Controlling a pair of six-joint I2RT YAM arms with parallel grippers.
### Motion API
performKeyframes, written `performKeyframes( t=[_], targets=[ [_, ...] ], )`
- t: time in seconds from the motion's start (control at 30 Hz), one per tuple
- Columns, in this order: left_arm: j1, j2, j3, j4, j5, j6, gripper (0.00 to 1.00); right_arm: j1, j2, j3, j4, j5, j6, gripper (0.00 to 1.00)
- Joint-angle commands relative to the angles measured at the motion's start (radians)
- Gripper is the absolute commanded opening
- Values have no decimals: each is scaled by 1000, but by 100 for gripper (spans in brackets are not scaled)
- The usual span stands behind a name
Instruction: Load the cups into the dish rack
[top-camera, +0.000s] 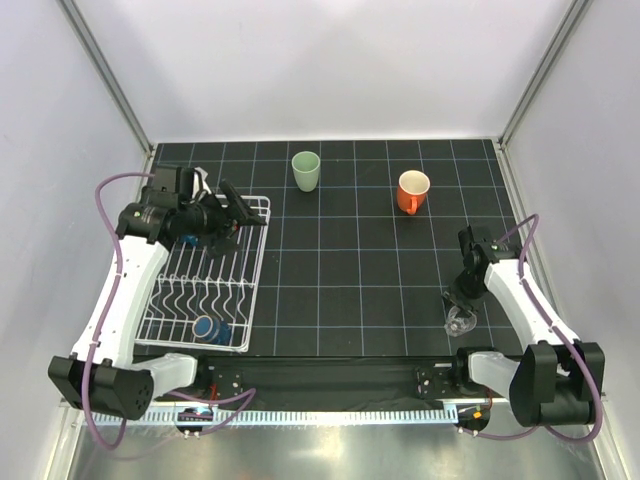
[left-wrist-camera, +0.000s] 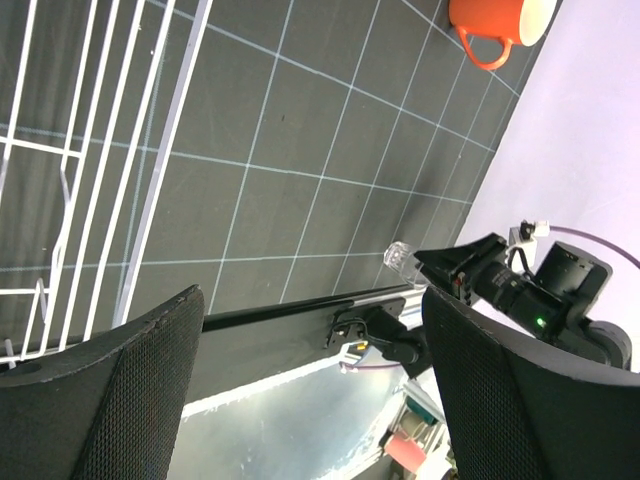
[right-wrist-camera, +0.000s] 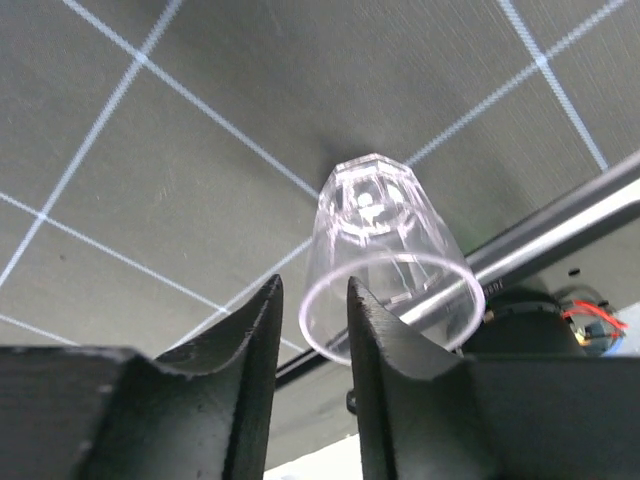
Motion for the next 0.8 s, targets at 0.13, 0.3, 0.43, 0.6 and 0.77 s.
performKeyframes(
  t=[0.13, 0.3, 0.43, 0.6, 0.77],
  targets=[
    [3, 39, 61, -27, 41, -11, 85, -4, 27, 5, 97, 15, -76, 12],
    [3, 53, 64, -25, 70, -34, 86, -4, 6, 122, 103, -92, -148, 4],
    [3, 27, 18, 108, 177, -138, 89, -4, -8, 293, 156, -294, -202, 4],
    [2, -21, -111, 527, 352, -347, 94, 16, 7, 465, 394, -687, -159, 4],
    [2, -30, -177, 766, 416, -510, 100, 93, 35, 521, 852, -959, 85, 4]
  ],
)
